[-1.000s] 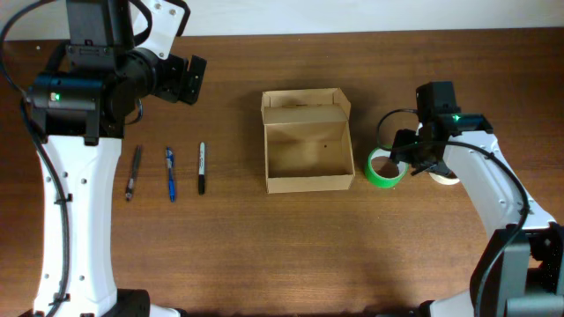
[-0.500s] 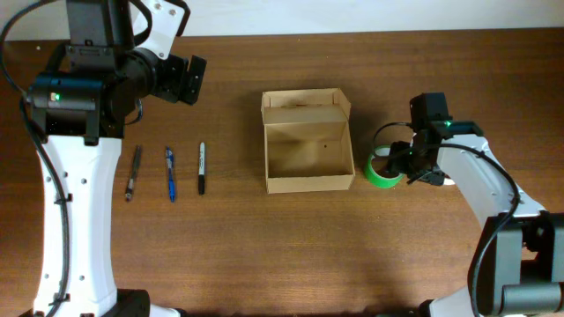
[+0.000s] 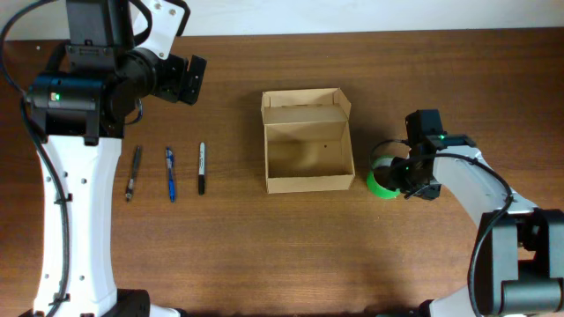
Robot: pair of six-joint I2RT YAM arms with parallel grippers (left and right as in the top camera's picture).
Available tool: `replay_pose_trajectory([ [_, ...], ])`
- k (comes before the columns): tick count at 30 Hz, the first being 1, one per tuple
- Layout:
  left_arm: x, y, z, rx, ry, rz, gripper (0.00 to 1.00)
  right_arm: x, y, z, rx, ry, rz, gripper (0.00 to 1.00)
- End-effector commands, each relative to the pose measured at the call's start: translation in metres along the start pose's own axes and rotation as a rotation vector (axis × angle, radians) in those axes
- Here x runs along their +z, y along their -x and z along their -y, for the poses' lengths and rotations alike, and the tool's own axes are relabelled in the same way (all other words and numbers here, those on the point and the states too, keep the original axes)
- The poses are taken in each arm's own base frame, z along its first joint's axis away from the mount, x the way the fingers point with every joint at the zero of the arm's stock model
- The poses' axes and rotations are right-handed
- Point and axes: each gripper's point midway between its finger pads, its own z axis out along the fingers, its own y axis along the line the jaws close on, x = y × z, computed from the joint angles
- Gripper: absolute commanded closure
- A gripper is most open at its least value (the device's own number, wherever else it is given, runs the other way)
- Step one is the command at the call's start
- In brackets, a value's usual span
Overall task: Pack container
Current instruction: 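Lower the right gripper and grasp the green tape roll's rim, then carry the green tape roll into the box and lower it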
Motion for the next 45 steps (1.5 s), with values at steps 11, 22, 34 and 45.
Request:
replay_pose_trajectory([
  [11, -0.012, 0.008, 0.002, 0.021, -0.005, 0.038, 0.03, -0.001, 0.001, -0.007, 0.032, 0.037, -0.004, 0.96],
  [22, -0.012, 0.008, 0.002, 0.021, -0.005, 0.038, 0.03, -0.198, 0.109, -0.041, -0.046, 0.136, 0.361, 0.96],
  [34, -0.012, 0.008, 0.002, 0.021, -0.005, 0.038, 0.03, -0.206, 0.095, -0.151, -0.354, 0.197, 0.356, 0.96],
  [45, -0.012, 0.007, 0.003, 0.021, -0.006, 0.034, 0.03, -0.129, 0.046, -0.204, -0.508, 0.130, 0.131, 0.96],
])
